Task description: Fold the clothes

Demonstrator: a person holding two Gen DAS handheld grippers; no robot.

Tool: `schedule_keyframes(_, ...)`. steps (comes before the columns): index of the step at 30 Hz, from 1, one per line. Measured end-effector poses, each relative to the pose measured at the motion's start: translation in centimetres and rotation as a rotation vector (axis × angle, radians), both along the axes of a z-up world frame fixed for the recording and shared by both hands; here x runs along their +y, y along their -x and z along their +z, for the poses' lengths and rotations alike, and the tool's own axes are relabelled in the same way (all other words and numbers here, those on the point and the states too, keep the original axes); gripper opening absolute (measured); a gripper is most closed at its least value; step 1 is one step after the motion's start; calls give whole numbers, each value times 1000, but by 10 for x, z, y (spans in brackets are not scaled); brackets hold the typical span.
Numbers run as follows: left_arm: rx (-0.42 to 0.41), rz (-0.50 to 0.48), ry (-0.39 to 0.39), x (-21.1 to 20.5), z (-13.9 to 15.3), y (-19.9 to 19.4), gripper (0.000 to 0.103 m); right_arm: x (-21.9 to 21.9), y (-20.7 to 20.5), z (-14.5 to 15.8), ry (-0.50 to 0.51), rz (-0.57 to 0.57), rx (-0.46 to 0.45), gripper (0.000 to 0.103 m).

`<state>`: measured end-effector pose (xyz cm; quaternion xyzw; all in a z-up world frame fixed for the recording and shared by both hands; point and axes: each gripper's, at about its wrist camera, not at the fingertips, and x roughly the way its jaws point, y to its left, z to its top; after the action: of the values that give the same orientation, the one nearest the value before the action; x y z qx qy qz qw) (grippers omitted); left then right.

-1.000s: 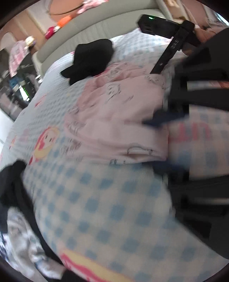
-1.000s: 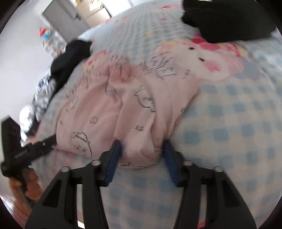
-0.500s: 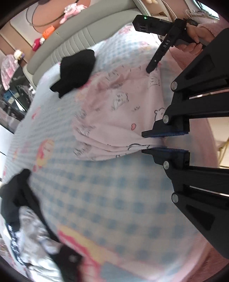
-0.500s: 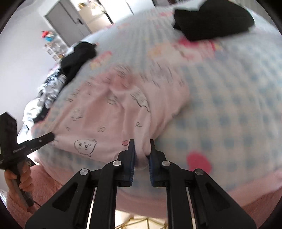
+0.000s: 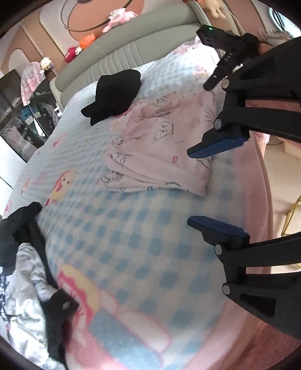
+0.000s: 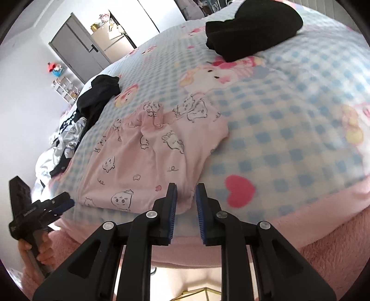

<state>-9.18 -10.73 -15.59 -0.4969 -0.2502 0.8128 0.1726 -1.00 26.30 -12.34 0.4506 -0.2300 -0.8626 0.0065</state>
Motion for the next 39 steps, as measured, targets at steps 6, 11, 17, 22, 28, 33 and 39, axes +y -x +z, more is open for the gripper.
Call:
schedule_keyframes(6,-41,-1,24,27,-20,9,26,-10,2,-8,8,76,-30,18)
schedule_keyframes(11,-29,30,38,32,-20,7,26,-15,6,-23,34,86,-51,23)
schedule_keyframes(17,-55,29,17,29,-25,11,27,-13,10,-38,60,66,-107,25)
schedule_keyframes(22,-62,-9,-12,34,-29,13,26,-14,11,-40,63,49,-107,23)
schedule_keyframes(28,19,-19,137,46,-9,5,9,-36,4,-20,-92,91,-53,9)
schedule_keyframes(33,77,-39,205,45,12,1,9,-39,-1,-8,-175,81,-27,8)
schedule_keyframes(39,19,-31,169,33,0,6,9,-34,0,-16,-173,82,-54,8)
